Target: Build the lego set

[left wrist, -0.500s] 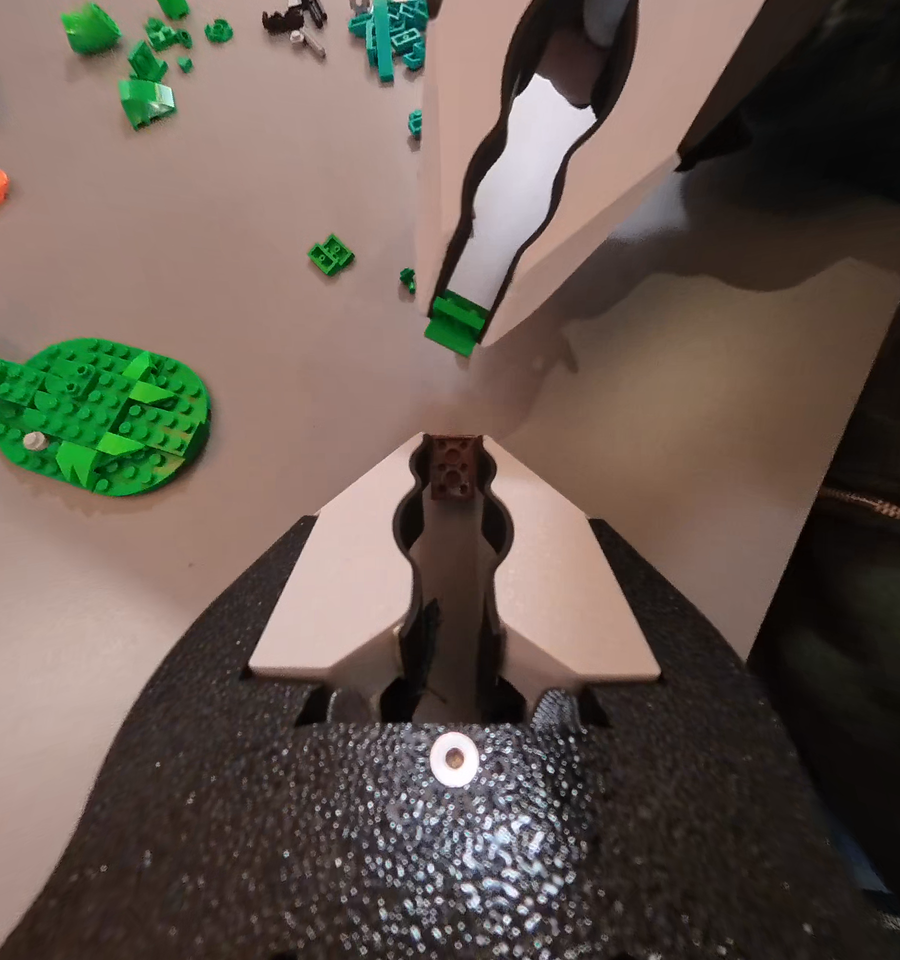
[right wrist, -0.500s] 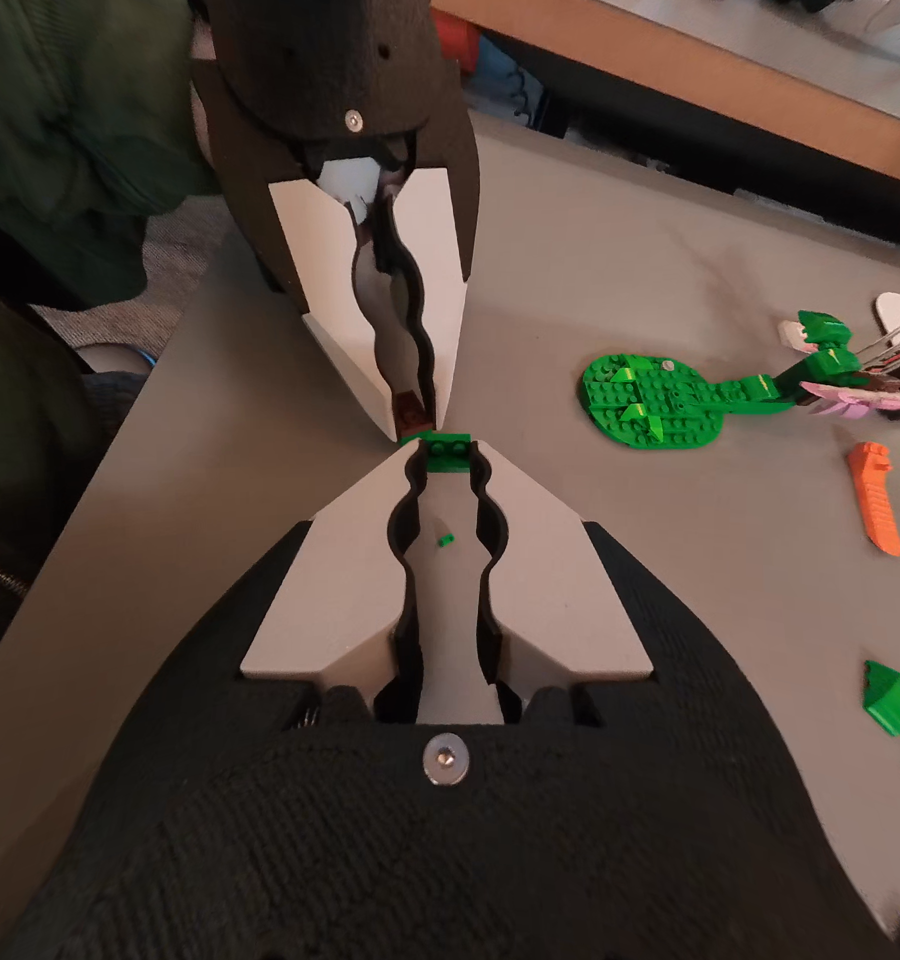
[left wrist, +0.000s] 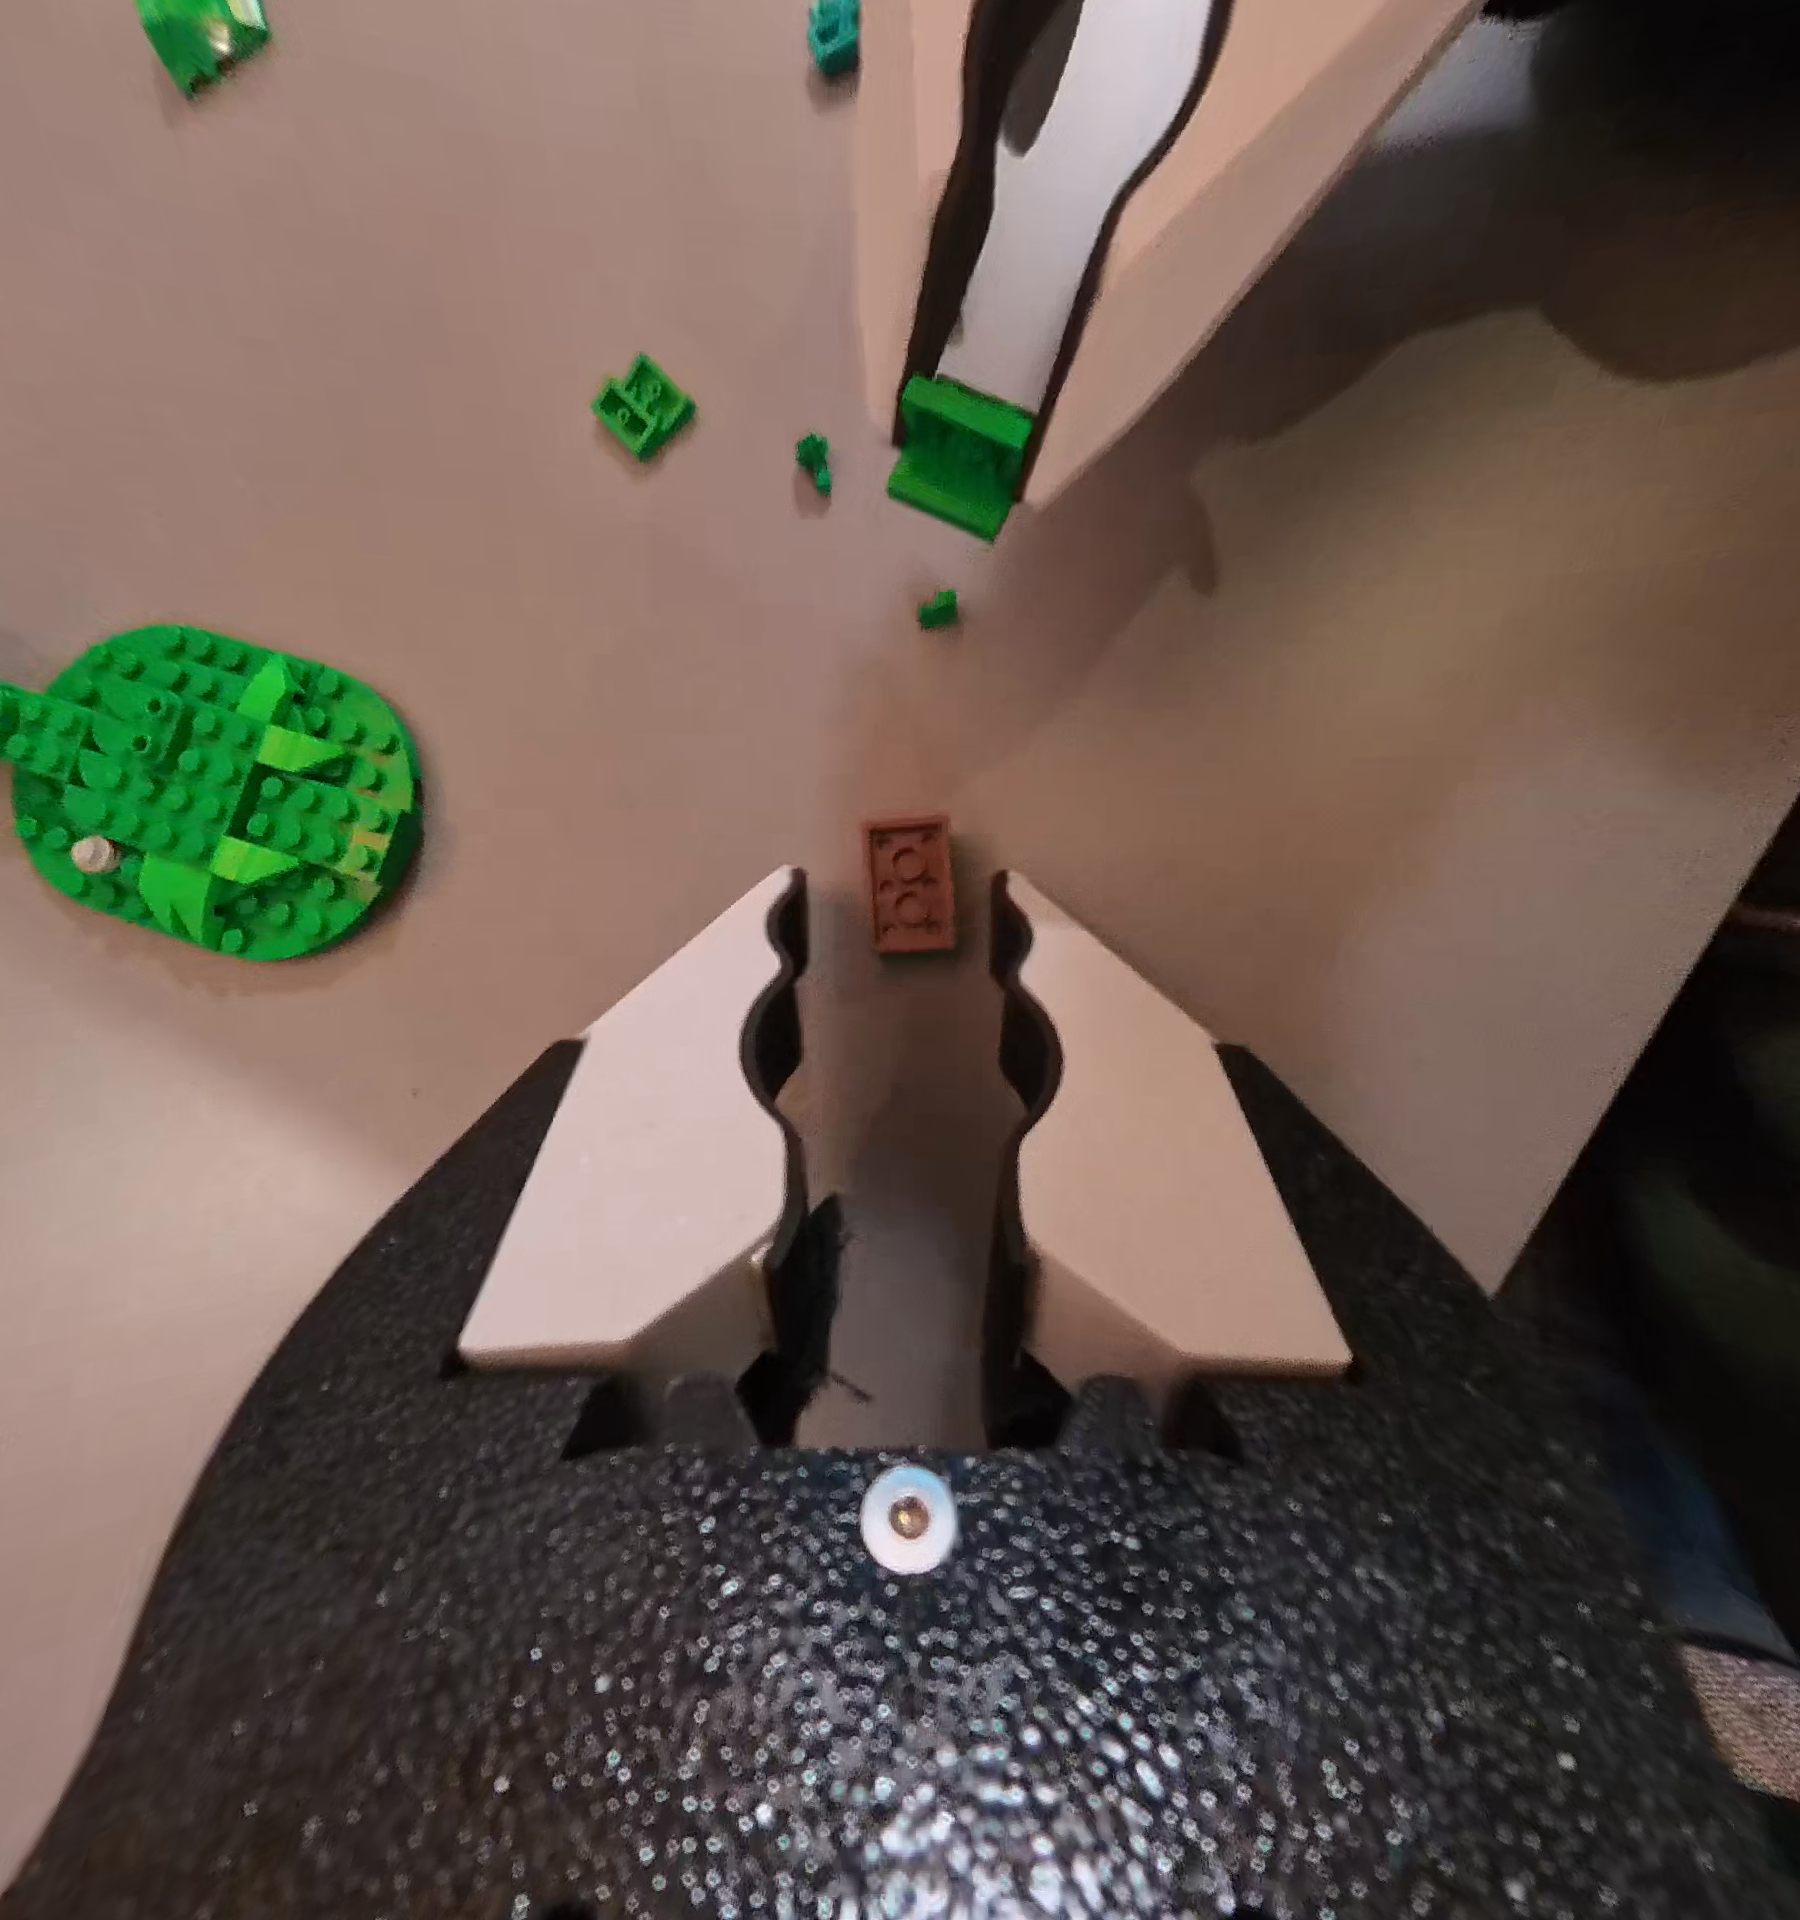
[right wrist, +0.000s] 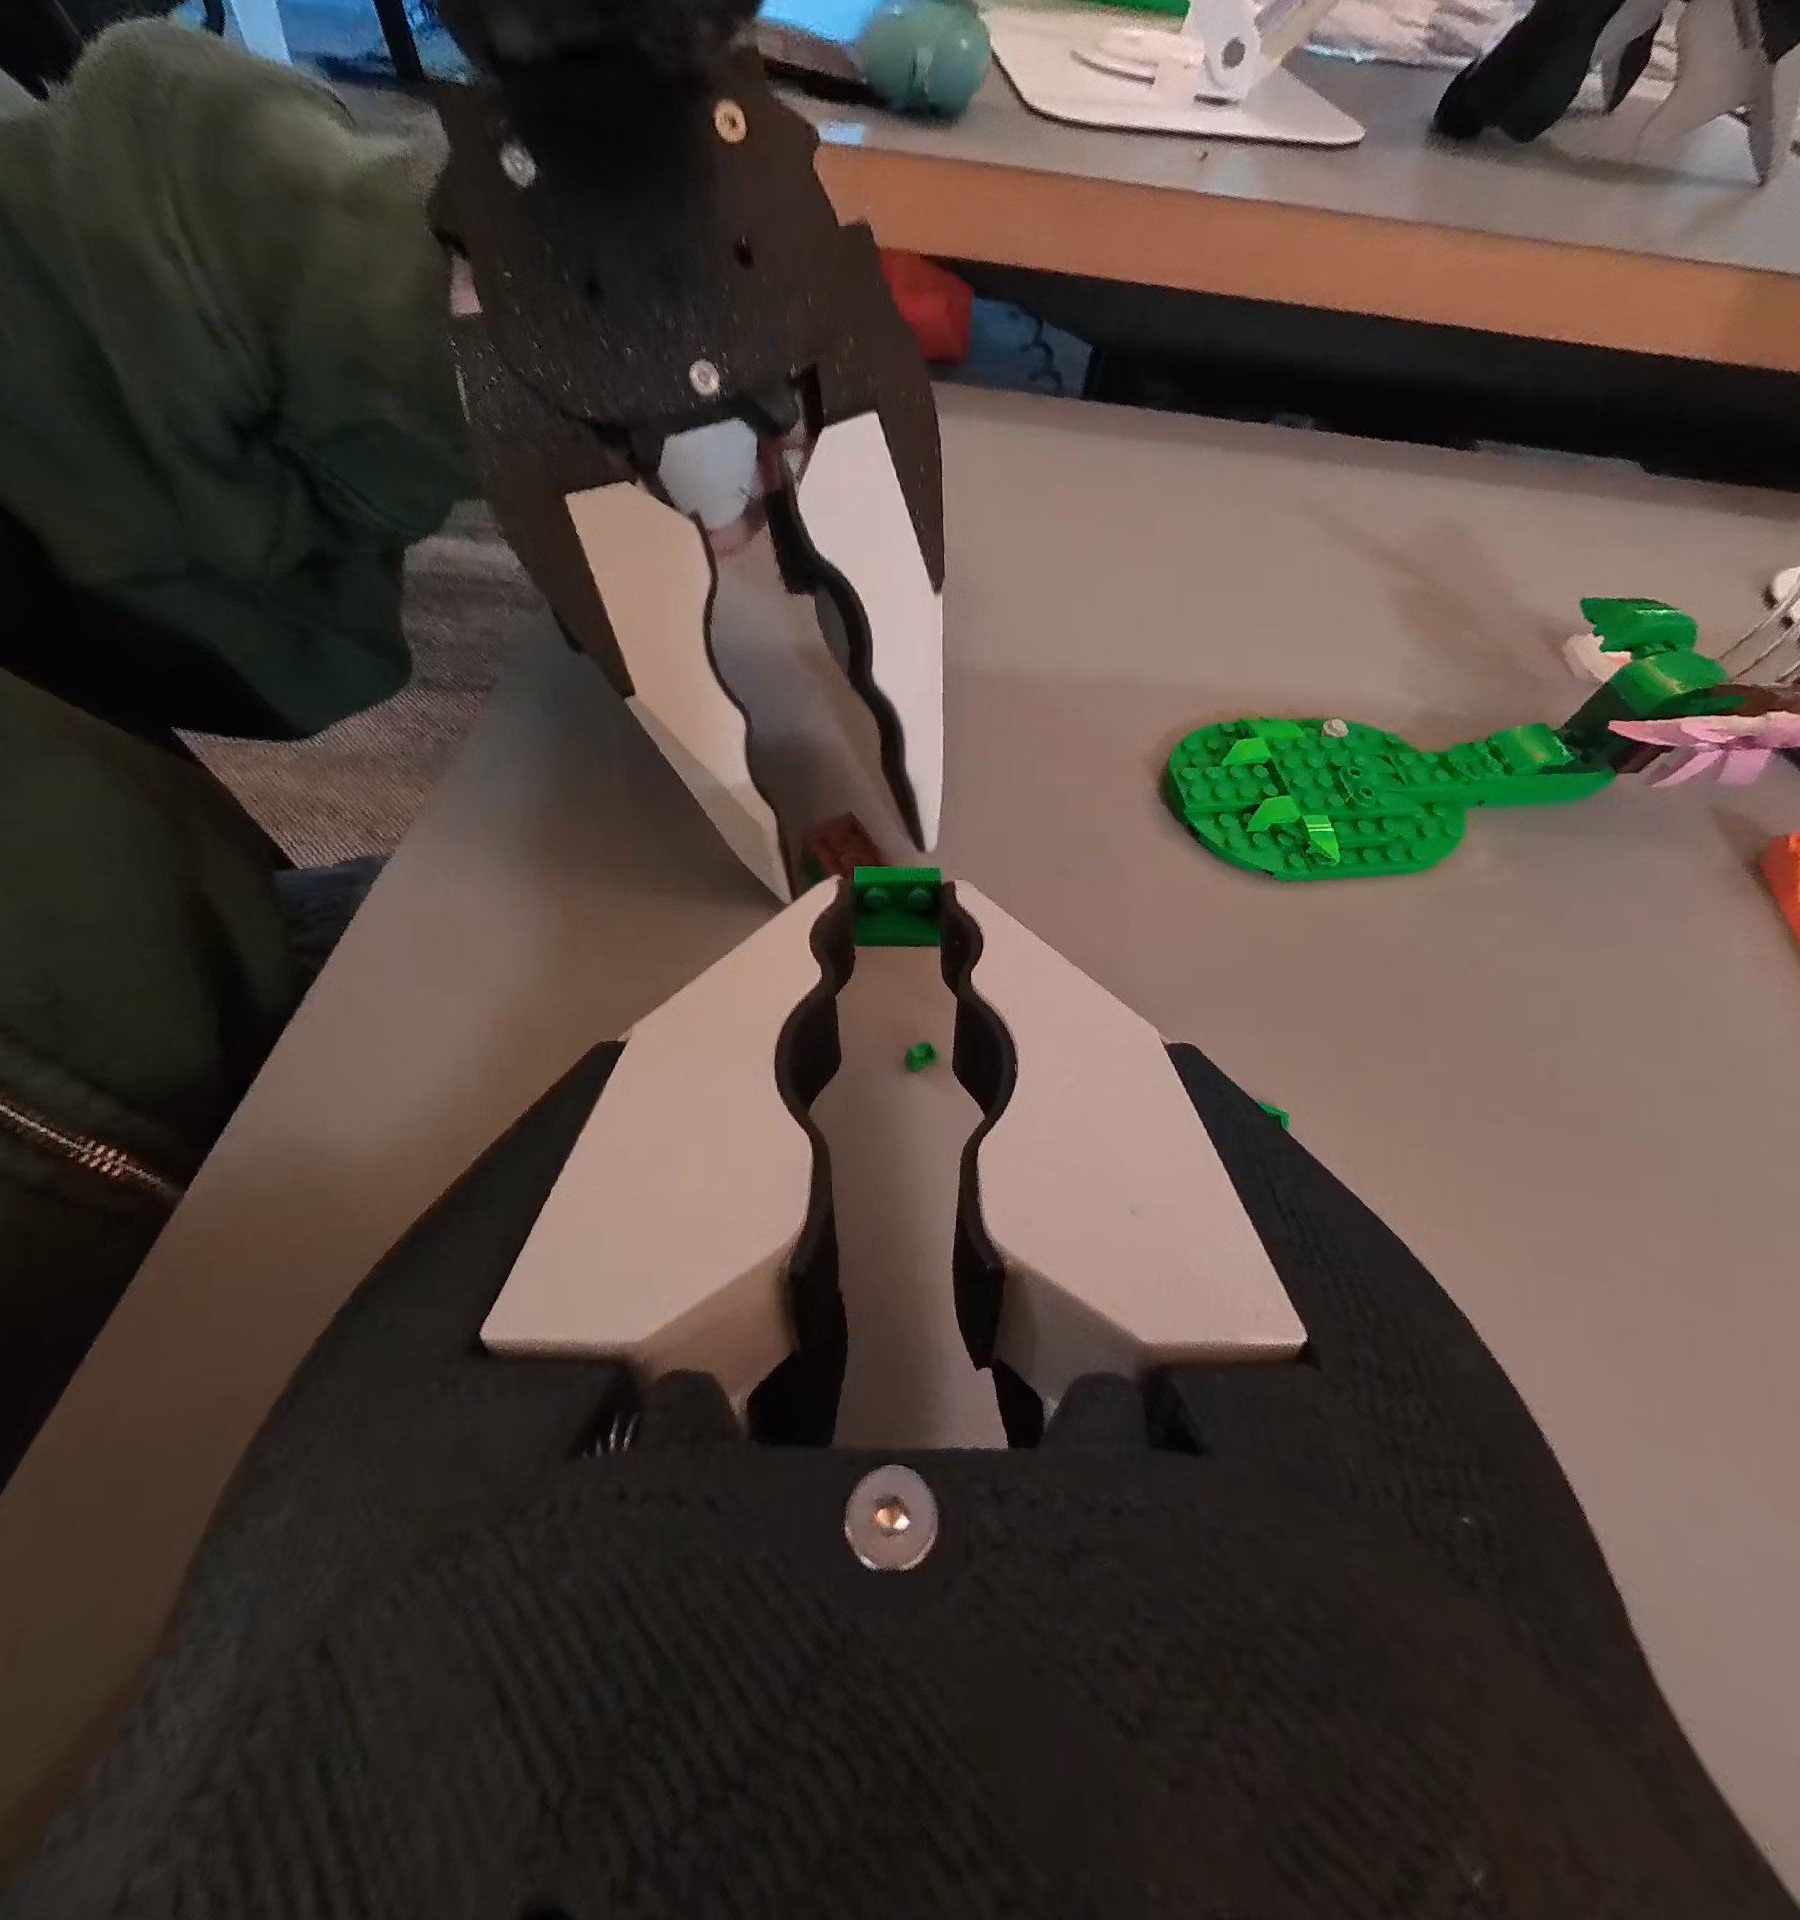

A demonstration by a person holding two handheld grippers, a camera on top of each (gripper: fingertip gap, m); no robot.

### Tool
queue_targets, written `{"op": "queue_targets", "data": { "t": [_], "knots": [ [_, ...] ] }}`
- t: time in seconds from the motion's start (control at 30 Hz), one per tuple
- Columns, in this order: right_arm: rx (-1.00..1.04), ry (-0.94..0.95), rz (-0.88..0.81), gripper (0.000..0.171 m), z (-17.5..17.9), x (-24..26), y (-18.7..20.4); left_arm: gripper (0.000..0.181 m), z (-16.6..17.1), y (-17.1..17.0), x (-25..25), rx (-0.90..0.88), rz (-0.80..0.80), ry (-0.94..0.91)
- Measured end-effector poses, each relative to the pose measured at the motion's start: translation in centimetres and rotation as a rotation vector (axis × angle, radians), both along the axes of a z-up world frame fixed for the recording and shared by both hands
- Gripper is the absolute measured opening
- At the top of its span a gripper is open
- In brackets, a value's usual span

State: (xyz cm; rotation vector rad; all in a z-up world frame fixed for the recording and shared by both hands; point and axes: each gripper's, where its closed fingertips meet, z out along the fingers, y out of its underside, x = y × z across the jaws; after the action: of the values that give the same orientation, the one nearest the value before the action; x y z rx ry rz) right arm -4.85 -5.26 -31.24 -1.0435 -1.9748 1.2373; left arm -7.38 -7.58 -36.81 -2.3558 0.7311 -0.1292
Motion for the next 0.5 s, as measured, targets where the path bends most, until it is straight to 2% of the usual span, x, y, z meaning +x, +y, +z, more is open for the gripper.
{"op": "queue_targets", "data": {
  "t": [0.03,0.07,0.13,0.2,0.27,0.37,0.43,0.5],
  "knots": [
    [-0.012,0.005,0.001,0.014,0.1,0.1,0.1,0.020,0.1,0.1,0.2,0.004,-0.001,-0.018],
    [-0.027,0.012,0.002,0.014,0.3,0.2,0.1,0.013,0.3,0.4,0.1,0.020,0.010,-0.020],
    [-0.074,0.040,0.009,0.014,1.1,0.3,0.1,0.013,1.0,1.0,-0.3,0.092,0.034,-0.019],
    [-0.136,0.085,0.014,0.014,2.3,0.5,0.1,0.013,3.4,1.9,-0.2,0.246,0.074,-0.100],
    [-0.213,0.127,0.018,0.014,3.6,0.6,0.1,0.013,7.1,2.6,0.3,0.439,0.124,-0.286],
    [-0.299,0.179,0.035,0.014,5.2,0.7,-0.3,0.013,12.5,2.1,0.7,0.658,0.147,-0.687],
    [-0.337,0.208,0.039,0.014,6.2,0.7,-0.8,0.013,14.5,1.5,0.7,0.740,0.136,-0.897],
    [-0.374,0.233,0.039,0.014,7.1,0.6,-1.2,0.013,15.1,1.4,1.1,0.760,0.118,-1.044]
  ]
}}
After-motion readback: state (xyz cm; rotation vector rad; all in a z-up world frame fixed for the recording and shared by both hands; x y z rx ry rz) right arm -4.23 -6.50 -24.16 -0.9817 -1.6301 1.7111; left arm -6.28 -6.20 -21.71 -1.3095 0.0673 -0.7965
